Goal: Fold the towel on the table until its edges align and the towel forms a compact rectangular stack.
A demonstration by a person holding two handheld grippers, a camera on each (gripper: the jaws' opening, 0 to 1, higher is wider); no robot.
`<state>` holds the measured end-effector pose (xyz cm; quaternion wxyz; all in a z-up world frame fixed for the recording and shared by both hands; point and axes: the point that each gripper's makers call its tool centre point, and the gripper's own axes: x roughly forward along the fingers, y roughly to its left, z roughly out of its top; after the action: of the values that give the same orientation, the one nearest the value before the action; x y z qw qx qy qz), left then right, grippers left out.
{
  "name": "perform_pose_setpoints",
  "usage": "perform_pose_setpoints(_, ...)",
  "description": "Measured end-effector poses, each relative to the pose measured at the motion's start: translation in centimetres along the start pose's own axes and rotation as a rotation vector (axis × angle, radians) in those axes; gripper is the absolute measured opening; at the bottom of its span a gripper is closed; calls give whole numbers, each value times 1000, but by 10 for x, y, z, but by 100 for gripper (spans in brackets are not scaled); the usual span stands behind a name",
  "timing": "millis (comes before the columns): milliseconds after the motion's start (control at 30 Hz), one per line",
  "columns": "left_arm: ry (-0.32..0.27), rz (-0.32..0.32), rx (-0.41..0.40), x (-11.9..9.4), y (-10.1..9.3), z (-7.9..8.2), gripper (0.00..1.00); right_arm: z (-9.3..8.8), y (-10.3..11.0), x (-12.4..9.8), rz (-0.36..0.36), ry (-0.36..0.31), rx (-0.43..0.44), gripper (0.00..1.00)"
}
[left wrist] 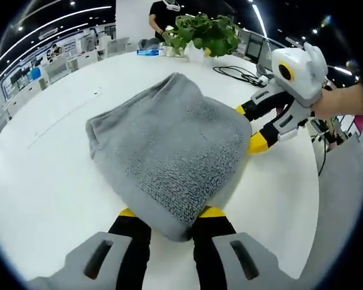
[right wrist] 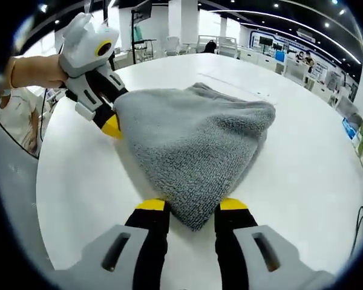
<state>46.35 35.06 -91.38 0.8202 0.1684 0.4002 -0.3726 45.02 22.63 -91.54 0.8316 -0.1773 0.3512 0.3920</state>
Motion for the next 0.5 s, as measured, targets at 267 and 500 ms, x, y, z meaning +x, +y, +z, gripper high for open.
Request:
perform_pose_setpoints(267, -5, 8, 2, 0, 1, 0, 27, 0, 0, 2, -13, 8, 14, 29)
perform_pose_setpoints(500, -14, 40, -24, -8, 4, -6, 37, -1, 1, -7, 12, -25, 159, 36)
